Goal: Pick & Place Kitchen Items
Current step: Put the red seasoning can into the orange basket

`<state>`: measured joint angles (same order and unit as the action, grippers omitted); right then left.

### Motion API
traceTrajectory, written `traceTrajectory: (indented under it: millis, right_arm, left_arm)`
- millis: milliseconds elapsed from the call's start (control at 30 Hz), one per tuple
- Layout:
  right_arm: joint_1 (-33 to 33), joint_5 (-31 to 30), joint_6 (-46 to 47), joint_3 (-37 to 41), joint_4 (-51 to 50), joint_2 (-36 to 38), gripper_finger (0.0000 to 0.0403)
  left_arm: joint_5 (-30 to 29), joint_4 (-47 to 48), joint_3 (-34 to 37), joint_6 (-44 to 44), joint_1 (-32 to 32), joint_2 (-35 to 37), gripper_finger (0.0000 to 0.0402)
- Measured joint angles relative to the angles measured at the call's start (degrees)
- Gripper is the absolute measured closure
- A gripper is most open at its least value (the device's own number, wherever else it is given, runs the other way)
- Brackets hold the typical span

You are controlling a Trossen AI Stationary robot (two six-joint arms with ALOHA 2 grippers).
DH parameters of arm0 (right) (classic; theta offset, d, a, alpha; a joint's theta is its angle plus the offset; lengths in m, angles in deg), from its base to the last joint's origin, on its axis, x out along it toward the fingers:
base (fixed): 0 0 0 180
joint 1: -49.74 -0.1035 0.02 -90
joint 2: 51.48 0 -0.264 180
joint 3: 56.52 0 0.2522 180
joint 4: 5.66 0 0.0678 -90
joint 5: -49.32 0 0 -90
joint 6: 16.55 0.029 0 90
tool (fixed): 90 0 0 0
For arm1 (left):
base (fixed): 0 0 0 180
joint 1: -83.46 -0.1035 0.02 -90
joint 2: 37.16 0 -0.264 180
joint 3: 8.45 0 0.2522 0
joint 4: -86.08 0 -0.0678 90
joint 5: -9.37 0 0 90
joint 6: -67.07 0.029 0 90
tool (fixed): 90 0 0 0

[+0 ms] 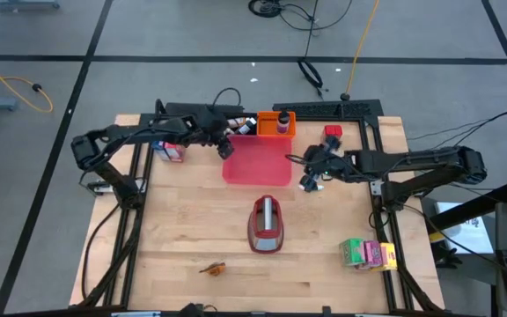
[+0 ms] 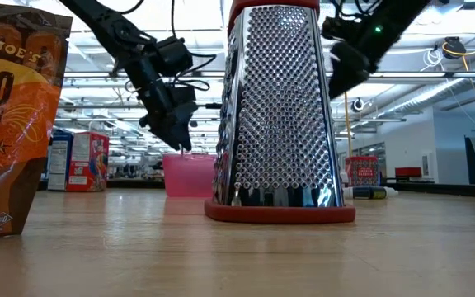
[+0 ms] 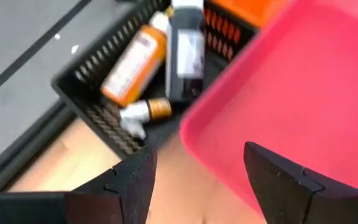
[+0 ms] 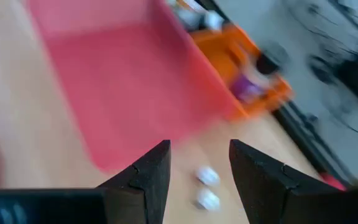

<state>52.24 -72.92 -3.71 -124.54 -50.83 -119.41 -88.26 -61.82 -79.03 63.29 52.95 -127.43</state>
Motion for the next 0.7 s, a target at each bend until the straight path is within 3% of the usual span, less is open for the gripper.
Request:
traceTrajectory:
  millis: [167, 267, 367, 700]
  right_arm:
    - [1.0, -5.2, 1.0, 0.0, -8.1, 1.2, 0.0248]
    - [4.2, -4.8, -0.1, 0.0, -11.5, 1.9, 0.0248]
    - [9.6, -1.4, -2.7, 0.0, -12.6, 2.9, 0.0248]
    - [31.4, 17.7, -20.3, 0.0, -10.4, 2.5, 0.0248]
  left_arm:
    - [-1.0, 0.2, 0.0, -1.4, 4.3, 0.4, 0.0158]
    - [-1.0, 0.0, 0.0, -2.4, 6.7, 0.3, 0.0158]
    - [-1.6, 0.0, 0.0, -2.8, 9.4, 0.3, 0.0158]
    - [-2.0, -0.6, 0.0, -4.8, 15.4, 0.3, 0.0158]
